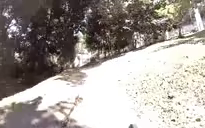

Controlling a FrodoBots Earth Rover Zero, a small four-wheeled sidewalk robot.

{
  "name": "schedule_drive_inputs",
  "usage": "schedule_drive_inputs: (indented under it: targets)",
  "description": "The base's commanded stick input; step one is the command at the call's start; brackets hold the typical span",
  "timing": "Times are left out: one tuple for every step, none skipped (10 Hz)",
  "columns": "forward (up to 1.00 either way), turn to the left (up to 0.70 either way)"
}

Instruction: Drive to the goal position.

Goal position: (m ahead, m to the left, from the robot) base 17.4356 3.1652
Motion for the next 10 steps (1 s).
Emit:
schedule_drive_inputs:
  targets:
    - [0.50, 0.00]
    - [0.50, 0.00]
    - [0.50, 0.29]
    - [0.50, 0.50]
    - [0.50, 0.50]
    - [0.50, 0.50]
    - [0.50, 0.35]
    - [0.50, 0.00]
    - [0.50, 0.00]
    - [0.50, 0.00]
